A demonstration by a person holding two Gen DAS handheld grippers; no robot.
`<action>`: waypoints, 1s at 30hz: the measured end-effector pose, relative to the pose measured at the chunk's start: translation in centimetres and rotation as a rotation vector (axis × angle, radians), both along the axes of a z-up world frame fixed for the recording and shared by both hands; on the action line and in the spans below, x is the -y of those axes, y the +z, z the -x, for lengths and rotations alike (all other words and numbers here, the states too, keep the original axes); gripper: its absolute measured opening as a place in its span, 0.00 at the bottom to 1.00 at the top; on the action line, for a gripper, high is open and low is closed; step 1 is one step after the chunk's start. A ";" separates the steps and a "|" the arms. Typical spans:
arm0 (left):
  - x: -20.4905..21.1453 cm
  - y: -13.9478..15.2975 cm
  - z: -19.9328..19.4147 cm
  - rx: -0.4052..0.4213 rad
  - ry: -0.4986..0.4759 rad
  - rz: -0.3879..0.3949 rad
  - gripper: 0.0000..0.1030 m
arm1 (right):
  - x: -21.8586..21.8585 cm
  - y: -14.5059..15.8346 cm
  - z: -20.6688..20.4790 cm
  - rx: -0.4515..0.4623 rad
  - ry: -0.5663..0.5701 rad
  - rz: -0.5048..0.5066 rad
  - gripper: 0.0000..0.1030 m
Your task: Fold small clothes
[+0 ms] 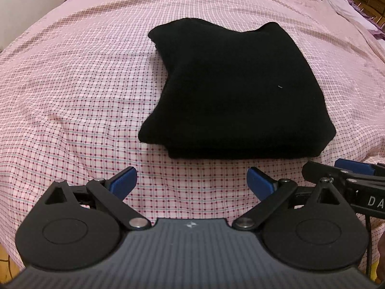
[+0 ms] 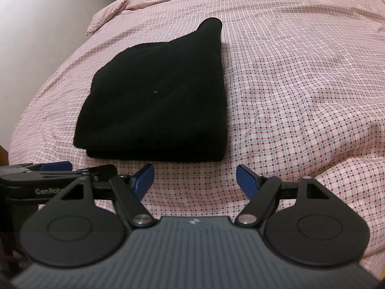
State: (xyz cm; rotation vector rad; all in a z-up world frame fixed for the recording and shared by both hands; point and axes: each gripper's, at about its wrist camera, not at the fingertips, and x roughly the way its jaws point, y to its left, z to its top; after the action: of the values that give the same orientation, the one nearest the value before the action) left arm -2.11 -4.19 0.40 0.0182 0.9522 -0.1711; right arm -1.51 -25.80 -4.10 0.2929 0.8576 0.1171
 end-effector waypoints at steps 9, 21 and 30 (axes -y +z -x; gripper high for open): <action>0.1 -0.1 0.0 -0.006 0.001 -0.002 0.97 | 0.0 0.0 0.0 0.001 0.000 0.000 0.74; 0.1 -0.3 -0.1 -0.007 0.003 -0.004 0.97 | 0.0 0.0 0.0 0.001 0.000 0.001 0.74; 0.2 -0.4 0.0 -0.010 0.002 -0.009 0.97 | 0.0 0.0 0.0 0.001 0.000 0.001 0.74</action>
State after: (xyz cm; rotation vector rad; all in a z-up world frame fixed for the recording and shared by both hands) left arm -2.11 -4.38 -0.04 0.0245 0.9632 -0.1659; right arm -1.50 -25.76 -4.07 0.2915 0.8565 0.1167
